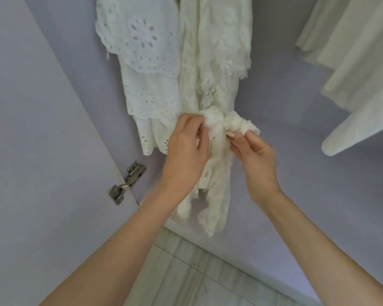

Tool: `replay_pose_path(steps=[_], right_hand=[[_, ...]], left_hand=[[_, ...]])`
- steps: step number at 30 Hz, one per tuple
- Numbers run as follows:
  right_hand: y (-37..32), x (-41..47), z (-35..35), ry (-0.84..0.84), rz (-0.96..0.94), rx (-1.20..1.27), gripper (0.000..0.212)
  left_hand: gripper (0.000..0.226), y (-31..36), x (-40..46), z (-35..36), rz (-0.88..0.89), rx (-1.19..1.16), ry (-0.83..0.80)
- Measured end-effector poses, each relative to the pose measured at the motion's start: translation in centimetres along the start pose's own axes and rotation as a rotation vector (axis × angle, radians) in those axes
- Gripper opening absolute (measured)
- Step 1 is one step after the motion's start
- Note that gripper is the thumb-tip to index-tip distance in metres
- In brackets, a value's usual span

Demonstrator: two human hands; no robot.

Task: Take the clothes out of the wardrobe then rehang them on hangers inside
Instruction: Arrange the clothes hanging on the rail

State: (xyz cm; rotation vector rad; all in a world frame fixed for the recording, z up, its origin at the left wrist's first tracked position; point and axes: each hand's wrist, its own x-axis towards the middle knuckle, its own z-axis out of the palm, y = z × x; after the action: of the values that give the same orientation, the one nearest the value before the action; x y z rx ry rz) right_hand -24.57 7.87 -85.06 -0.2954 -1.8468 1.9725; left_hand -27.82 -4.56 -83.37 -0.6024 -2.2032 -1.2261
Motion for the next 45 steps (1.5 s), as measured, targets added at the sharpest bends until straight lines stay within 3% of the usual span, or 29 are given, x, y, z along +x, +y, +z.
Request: replay_pose_path(steps=[2,5,8,11,13,15,17,20,22,26,28,31,37,41,45], right_hand=[[1.0,-0.1,-0.6,-0.008,-0.028,-0.179,0.033],[5.3,-3.0,-2.3,-0.146,0.136,-0.6,0.016],[9.8,-6.5,-4.6,-0.29,0.15,-0.892,0.047],[12.3,-8.6,-5.6,-0.552,0.016,-1.145,0.062],[13.2,-8.6,-5.7,-0.672,-0.045,-1.27,0.086],[13.9,-7.2,-5.4,-0.695,-0.057,-1.363,0.103],[14.2,-5.0,-4.7,-0.72,-0.03,-1.43,0.101],[14.0,-2.1,-3.8,-0.753,0.038,-1.478,0.067],[13.8,-2.4,-3.8,-0.76,0.052,-1.483,0.059],[13.0,-7.1,-5.4,-0.808,0.045,-1.52,0.085],[11.0,-9.1,-5.9,-0.838,0.118,-1.53,0.079],[5.9,-11.3,-5.9,-0.849,0.174,-1.53,0.058],[-7.8,-15.8,-3.6,-0.757,0.036,-1.295,0.061],[-18.1,-17.8,-2.4,-0.774,0.062,-1.262,0.06],[-27.0,-19.3,-1.3,-0.737,0.033,-1.246,0.066]], left_hand=[[0.032,-1.4,-1.7,0.6,0.04,0.063,-0.174],[0.055,-4.6,-7.4,0.7,-0.099,0.226,-0.622],[0.057,-7.3,-12.2,0.1,-0.164,0.495,-0.978],[0.059,-9.1,-13.9,-0.1,-0.213,0.583,-1.167],[0.061,-10.0,-13.9,0.2,-0.221,0.639,-1.222],[0.055,-10.5,-13.0,1.0,-0.233,0.652,-1.225],[0.053,-10.8,-11.4,2.2,-0.267,0.64,-1.226],[0.053,-11.7,-9.5,3.4,-0.258,0.669,-1.206],[0.054,-11.8,-9.5,3.1,-0.267,0.675,-1.201],[0.056,-9.9,-12.9,-0.1,-0.258,0.667,-1.228],[0.067,-8.1,-14.0,-2.4,-0.219,0.711,-1.237],[0.084,-4.0,-13.6,-6.0,-0.225,0.681,-1.223],[0.057,6.8,-12.1,-14.4,-0.206,0.531,-1.118],[0.064,13.4,-8.3,-21.5,-0.377,0.406,-0.999],[0.059,18.8,-3.7,-28.7,-0.367,0.452,-0.879]])
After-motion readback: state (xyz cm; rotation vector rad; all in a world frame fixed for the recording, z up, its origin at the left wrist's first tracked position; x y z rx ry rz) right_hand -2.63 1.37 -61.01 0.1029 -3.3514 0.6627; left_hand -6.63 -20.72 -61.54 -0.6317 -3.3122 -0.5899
